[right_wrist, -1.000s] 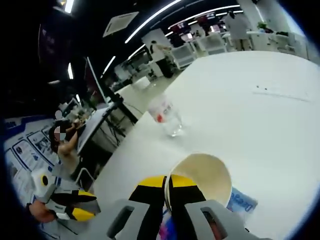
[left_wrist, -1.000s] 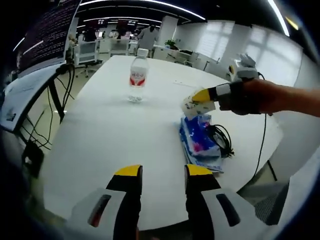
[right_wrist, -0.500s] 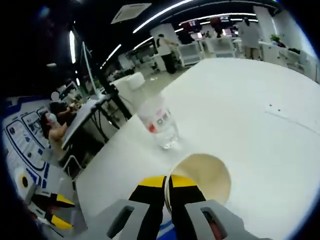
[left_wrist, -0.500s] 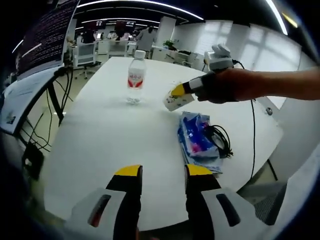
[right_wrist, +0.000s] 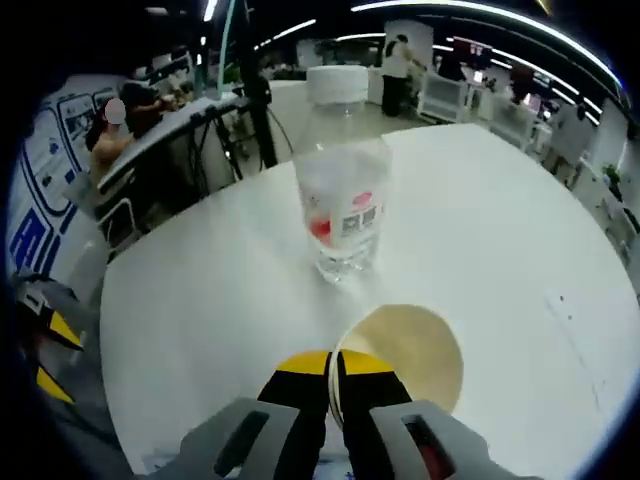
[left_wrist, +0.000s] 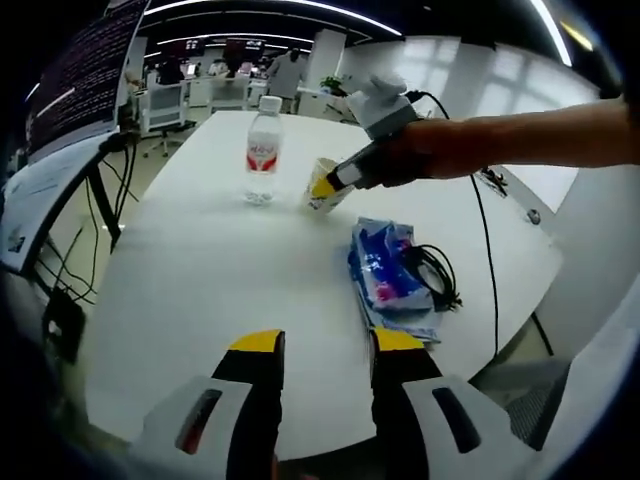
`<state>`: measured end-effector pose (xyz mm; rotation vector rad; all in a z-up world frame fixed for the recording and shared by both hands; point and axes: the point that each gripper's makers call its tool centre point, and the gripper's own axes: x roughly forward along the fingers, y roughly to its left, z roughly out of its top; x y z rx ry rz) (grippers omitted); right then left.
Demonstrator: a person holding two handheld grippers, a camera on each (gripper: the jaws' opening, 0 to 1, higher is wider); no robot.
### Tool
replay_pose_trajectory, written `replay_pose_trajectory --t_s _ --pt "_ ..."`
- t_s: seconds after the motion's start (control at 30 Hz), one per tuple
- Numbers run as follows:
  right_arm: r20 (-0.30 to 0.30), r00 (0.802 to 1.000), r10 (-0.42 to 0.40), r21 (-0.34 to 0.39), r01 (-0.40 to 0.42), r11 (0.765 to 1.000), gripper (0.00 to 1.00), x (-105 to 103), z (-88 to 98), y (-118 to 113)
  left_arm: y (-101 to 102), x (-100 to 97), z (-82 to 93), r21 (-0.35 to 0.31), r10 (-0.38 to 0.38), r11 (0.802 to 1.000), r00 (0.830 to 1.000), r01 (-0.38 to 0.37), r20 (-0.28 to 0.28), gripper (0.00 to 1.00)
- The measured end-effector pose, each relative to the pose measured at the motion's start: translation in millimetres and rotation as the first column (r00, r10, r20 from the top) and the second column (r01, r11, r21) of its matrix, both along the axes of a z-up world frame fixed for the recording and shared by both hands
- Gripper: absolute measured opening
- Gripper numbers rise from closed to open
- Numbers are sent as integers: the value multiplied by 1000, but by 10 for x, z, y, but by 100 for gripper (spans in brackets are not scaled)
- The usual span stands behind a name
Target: Arrange the tabletop items into an orderly group along one side of the table until the central work area is clear of visible clutter.
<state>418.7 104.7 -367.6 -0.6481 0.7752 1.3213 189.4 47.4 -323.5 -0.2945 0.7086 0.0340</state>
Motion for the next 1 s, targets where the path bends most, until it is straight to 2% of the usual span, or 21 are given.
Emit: replay_pose_trajectory --t_s 0.2,0.5,0.67,0.83,1.0 --pt "41 999 36 -35 -35 999 0 118 -65 164 -4 -25 -27 -6 -8 1000 1000 7 -13 32" --pt "45 996 81 -67 -77 995 0 212 -30 330 -8 -27 -37 -13 -30 999 999 29 -24 32" --pt "38 995 96 -87 -92 992 0 294 -78 423 11 -18 -46 -16 -38 999 999 38 -24 32" --pt "51 996 70 -93 -65 994 0 299 -55 389 30 -1 -54 -22 -39 999 999 39 -23 32" --pt "49 996 73 -92 -68 993 6 241 -46 369 17 16 -58 -25 -46 999 999 46 -20 32"
